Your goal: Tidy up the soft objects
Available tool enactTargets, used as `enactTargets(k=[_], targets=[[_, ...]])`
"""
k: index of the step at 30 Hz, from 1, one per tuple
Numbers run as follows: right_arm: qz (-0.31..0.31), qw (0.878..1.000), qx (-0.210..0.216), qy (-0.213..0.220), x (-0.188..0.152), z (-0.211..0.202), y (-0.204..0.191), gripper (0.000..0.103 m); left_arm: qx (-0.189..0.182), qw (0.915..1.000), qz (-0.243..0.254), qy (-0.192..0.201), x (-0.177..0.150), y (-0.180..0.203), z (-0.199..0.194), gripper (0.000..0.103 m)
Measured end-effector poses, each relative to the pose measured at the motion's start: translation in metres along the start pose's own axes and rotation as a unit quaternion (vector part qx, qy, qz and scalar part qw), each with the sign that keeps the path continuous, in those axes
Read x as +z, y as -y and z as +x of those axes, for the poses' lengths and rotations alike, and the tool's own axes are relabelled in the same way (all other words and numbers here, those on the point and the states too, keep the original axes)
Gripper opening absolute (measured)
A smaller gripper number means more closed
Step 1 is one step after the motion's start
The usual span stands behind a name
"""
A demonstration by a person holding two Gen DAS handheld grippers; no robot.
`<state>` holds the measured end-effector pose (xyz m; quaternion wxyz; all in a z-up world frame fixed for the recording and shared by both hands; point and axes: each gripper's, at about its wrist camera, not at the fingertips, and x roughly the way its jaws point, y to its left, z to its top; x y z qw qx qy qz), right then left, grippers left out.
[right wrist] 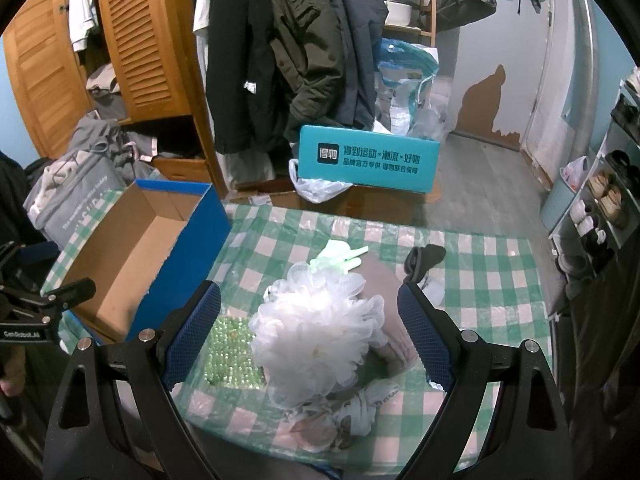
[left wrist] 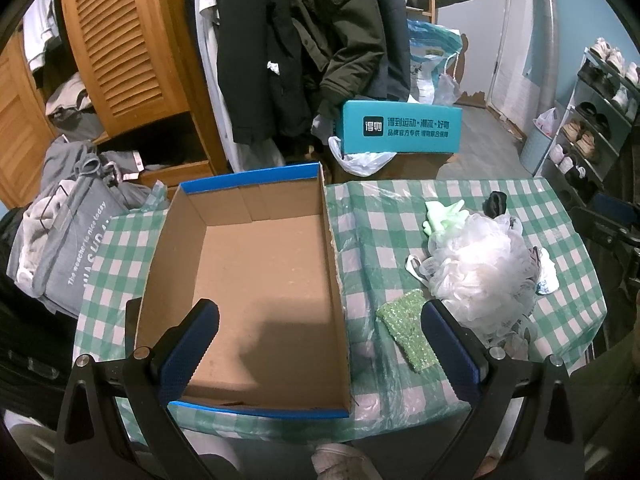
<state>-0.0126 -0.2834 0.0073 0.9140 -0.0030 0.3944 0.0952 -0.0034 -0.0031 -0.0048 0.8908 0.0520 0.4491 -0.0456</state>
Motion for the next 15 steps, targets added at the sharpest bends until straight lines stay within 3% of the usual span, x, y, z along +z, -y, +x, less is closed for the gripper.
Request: enactTargets(k=[15], targets=[[-0.001,1.0,0.0,0.0,-0.0017,-0.0016,-0.0024,0.089,-0.003,1.0,0.003,-0.001,-0.0047,0.0063,0.0001,0.102]])
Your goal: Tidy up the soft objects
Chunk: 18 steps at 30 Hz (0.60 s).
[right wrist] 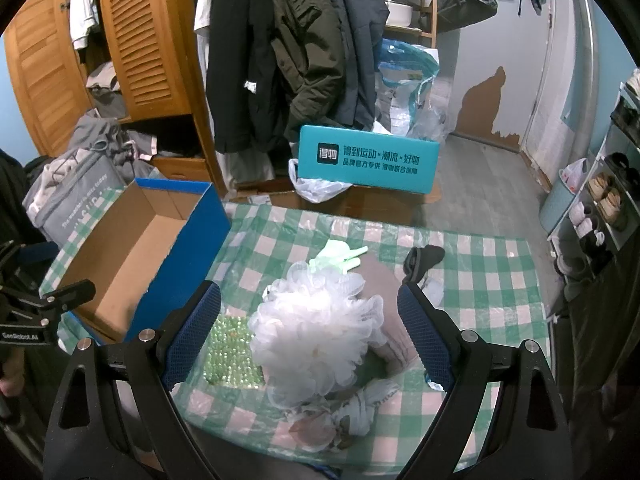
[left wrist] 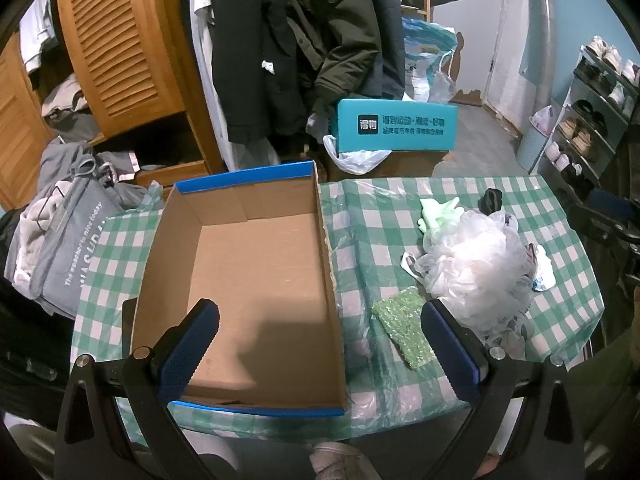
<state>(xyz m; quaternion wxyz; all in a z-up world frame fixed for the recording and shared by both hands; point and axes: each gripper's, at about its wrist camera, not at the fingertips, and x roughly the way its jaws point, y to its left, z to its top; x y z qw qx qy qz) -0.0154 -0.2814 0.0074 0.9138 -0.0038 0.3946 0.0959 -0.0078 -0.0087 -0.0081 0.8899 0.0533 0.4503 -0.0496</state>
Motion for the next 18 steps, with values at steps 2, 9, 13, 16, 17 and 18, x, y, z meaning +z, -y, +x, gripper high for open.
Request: enactTargets(k=[2,9,13,16,17,18], targets=[[-0.001,1.0,0.0,-0.001,-0.0003,-0.0001,-0.0003,0.089,0.0,1.0,0.001,0.0,-0.0011,0.0021,0.0,0.102],[-0.001,1.0,-0.001,0.0,-0.0002,0.0002,-0.0001,0.089,-0.002,1.0,-0.001,0.0,-0.0021,0.0041,-0.0004,0.102],[-0.001,1.0,-0.001,-0.001,0.0002,0.0004,0.0002,0.089,-0.003,1.0,0.0,-0.001,-0.0029,0.0057,0.0002,0.102],[-0.002,1.0,-0.001,0.0,0.0003,0.0002,0.0006,0.089,-0.004,1.0,0.001,-0.004,-0.005,0.0091,0.0008,0.102],[-0.002,1.0,-0.001,0.0,0.0004,0.0001,0.0007,0.089,-0.005,1.0,0.0,-0.004,-0.0042,0.0075,0.0009,0.102],[-0.001,1.0,-0.001,0.0,-0.0003,-0.0003,0.0003,0.089,-0.005,1.0,0.0,-0.004,-0.004,0.0074,0.0009,0.102]])
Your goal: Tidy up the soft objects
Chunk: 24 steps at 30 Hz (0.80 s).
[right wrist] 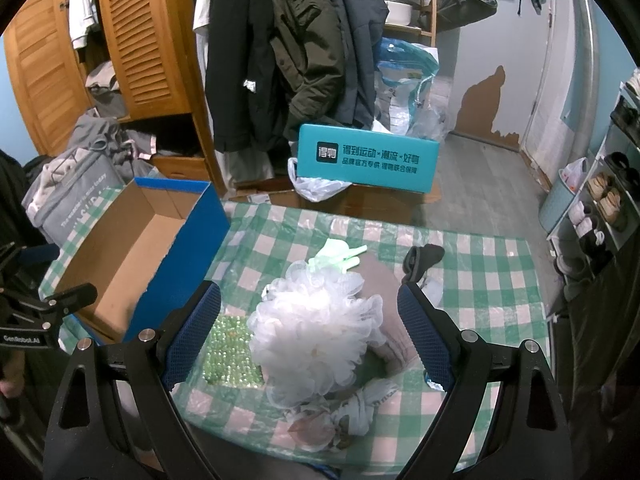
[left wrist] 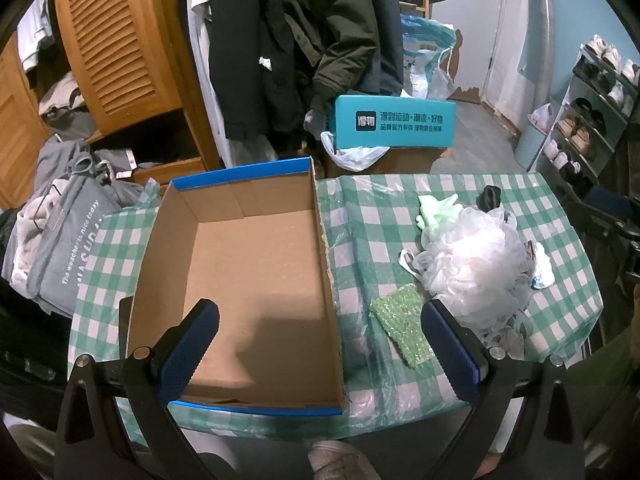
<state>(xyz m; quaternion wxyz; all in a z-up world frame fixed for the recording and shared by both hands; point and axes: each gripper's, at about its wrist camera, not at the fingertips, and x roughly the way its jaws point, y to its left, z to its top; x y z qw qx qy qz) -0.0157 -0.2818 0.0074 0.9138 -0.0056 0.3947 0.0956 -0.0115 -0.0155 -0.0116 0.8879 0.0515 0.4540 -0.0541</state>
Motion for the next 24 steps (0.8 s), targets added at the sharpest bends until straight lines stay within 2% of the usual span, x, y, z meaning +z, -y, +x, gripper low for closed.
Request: enactTargets(k=[24], targets=[[-0.002,1.0,-0.004,-0.004,-0.0022,0.0004,0.0026,0.089,-0.001,1.0,0.004,-0.005,-0.005,0.0062,0.0044,0.102]])
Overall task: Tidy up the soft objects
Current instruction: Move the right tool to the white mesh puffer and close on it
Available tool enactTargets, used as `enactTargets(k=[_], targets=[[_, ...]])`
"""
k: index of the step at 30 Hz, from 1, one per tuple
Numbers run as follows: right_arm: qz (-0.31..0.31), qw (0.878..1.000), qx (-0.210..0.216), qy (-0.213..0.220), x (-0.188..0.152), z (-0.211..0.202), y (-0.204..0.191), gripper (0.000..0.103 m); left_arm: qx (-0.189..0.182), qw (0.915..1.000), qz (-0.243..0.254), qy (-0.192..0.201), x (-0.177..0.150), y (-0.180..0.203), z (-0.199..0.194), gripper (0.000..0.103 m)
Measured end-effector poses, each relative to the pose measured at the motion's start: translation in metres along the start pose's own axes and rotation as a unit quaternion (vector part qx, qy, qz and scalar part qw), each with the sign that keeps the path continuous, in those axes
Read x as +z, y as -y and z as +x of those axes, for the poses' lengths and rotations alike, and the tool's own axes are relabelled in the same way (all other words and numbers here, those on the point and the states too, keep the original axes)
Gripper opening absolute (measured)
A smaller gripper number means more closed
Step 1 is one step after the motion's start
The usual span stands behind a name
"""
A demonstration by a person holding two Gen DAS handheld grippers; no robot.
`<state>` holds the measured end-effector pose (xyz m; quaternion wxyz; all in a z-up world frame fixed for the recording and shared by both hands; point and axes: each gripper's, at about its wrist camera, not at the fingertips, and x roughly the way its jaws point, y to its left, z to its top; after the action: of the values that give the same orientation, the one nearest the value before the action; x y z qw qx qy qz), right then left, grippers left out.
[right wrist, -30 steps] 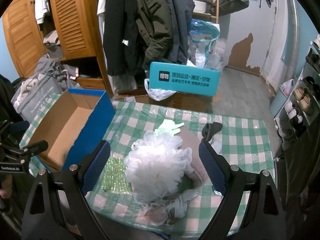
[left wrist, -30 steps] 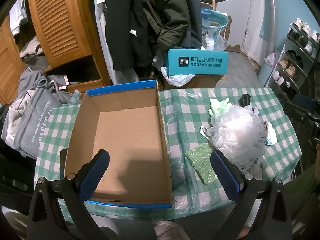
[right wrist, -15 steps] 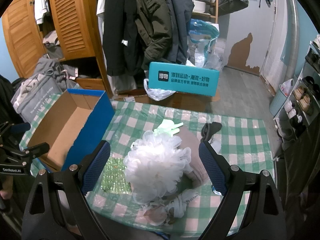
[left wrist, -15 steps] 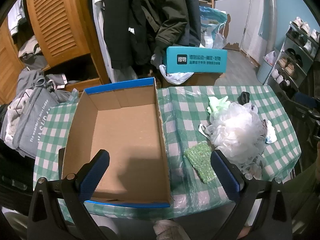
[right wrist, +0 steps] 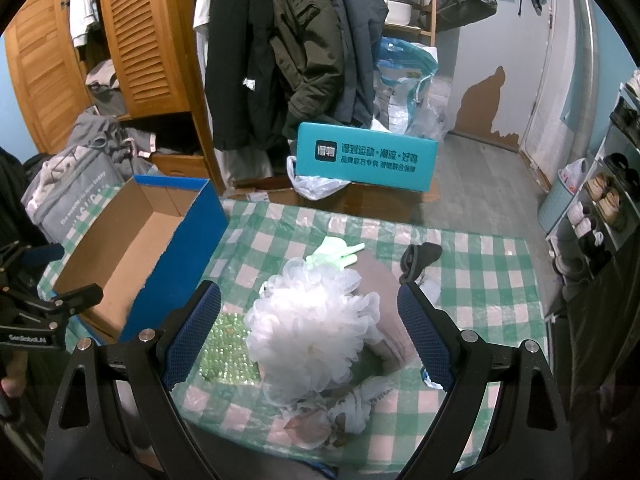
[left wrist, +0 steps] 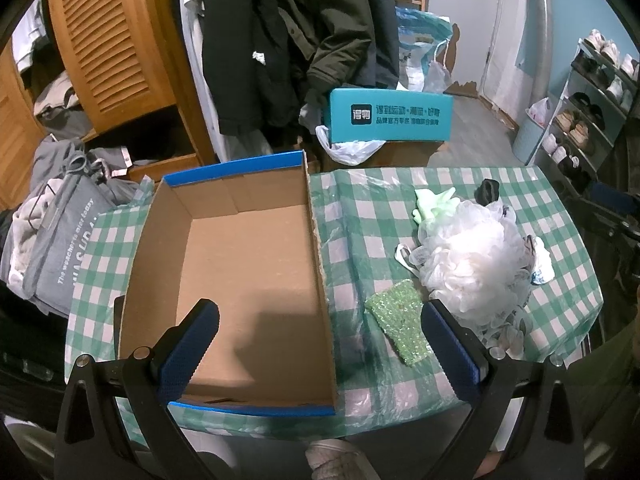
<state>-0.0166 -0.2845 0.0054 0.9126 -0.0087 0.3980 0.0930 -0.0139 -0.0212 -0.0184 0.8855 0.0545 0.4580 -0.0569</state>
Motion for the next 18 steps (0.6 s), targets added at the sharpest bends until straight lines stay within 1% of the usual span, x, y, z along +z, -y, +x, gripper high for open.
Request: enactTargets(k=[5,10,13,18], targets=[[0.0,1.0,-0.003,-0.006,-0.002,0.002,0.006,0.089,-0.002,0.9999,0.01,-0.008,-0.003,0.01,0.007,0.102],[0.004,1.0,-0.008,-0.019,-0.004,0.011,0.012,0.089,-0.01,0.9994,0.019,-0.027,0.008,0.013,0.017,0.102],[0.014,0.999,-0.003,-0.029,-0.006,0.016,0.017,0.089,-0.017,0.999,0.021,-0.036,0.012,0.019,0.024,0.102],[0.022,0.999,0.0,-0.047,-0.008,0.026,0.024,0.089,-0.032,0.9972,0.019,-0.065,0.013,0.029,0.041,0.102]])
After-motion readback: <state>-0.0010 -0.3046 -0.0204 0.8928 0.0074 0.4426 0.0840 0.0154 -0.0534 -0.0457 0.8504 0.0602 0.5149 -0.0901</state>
